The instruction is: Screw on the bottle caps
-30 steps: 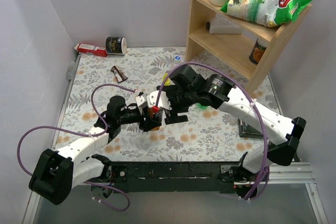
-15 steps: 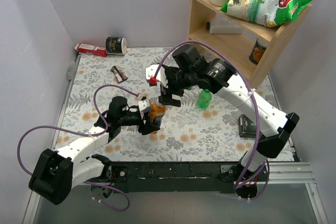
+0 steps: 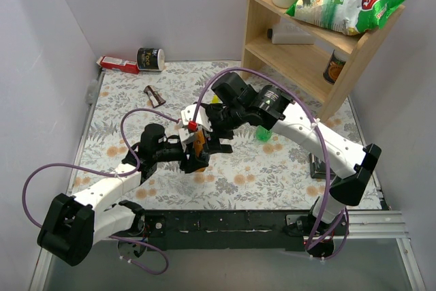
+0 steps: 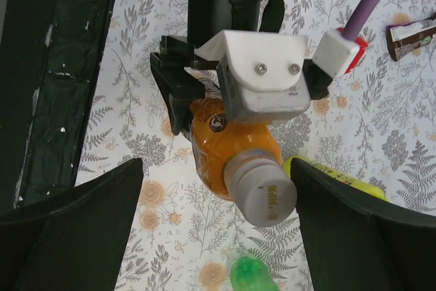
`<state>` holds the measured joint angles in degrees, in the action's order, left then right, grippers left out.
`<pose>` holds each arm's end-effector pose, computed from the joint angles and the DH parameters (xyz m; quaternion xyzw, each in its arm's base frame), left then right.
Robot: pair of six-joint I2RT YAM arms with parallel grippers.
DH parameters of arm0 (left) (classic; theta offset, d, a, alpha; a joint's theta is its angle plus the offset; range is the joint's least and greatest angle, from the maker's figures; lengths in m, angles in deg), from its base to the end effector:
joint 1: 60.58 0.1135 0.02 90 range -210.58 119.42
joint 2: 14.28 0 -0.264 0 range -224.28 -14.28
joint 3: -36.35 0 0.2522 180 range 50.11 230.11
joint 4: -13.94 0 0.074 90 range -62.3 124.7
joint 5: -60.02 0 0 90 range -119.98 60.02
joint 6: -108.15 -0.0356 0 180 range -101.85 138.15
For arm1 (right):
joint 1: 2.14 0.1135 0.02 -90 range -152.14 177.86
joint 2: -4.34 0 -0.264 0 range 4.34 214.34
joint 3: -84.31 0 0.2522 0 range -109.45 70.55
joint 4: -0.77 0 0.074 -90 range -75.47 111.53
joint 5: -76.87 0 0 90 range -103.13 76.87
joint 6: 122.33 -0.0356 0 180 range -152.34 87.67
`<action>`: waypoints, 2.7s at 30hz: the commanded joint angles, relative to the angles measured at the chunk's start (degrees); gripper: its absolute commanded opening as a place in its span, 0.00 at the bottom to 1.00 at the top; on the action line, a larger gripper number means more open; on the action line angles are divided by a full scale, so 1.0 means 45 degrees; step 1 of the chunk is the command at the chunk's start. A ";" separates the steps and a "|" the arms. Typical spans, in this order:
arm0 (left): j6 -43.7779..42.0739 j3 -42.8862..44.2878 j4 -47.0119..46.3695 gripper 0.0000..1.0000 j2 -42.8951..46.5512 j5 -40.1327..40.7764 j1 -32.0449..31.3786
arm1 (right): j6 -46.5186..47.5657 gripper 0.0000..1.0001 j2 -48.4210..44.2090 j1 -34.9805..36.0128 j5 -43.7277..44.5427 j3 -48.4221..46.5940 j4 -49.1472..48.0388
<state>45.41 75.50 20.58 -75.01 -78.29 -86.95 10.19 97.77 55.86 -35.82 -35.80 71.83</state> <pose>0.1777 -0.1178 0.2048 0.2040 0.7846 -0.5247 0.2597 0.1672 0.2935 0.4155 -0.7437 0.5192 0.2309 0.3522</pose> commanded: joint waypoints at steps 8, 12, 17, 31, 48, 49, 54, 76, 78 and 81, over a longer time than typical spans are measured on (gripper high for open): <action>0.2239 0.0004 -0.1658 0.00 -0.0117 0.0658 0.0157 | 0.0394 0.94 -0.1347 0.0022 0.1018 0.1364 0.0372; 0.3119 -0.0134 -0.2265 0.00 -0.0157 0.0717 0.0352 | 0.0609 0.95 -0.1757 0.0100 0.1527 0.2125 0.0490; 0.3142 -0.0095 -0.2424 0.00 -0.0196 0.0640 0.0430 | 0.0182 0.95 -0.2207 0.0100 0.2054 0.2753 0.0354; -0.5413 0.1292 0.3983 0.00 -0.0118 0.0210 0.0391 | 0.2264 0.76 -0.1523 -0.1111 0.0769 -0.0373 0.1816; -0.5141 0.1702 0.3827 0.00 -0.0372 -0.0220 0.0294 | 0.4106 0.71 -0.1953 0.0119 0.1176 0.2030 0.1527; -0.5122 0.1683 0.3808 0.00 -0.0333 -0.0220 0.0274 | 0.4067 0.69 -0.1953 0.0139 0.1332 0.2147 0.1506; -0.5083 0.1605 0.3808 0.00 -0.0274 -0.0220 0.0255 | 0.4008 0.57 -0.1856 0.0139 0.1470 0.2148 0.1388; -0.4459 0.1001 0.1763 0.00 0.0446 0.2041 0.0079 | 0.0538 0.15 -0.0238 -0.0484 0.0619 0.0615 0.2185; -0.4186 0.0727 0.0339 0.00 0.0916 0.3403 0.0001 | -0.1063 0.13 0.1071 -0.1361 -0.0788 -0.0290 0.2947; -0.3892 0.0725 -0.0545 0.00 0.0801 0.4795 -0.0233 | -0.3819 0.02 0.1738 -0.2320 -0.3819 0.0171 0.3128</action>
<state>25.63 78.08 31.62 -73.20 -67.17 -86.64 10.45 101.07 49.59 -35.39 -36.15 80.55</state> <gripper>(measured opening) 0.506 0.396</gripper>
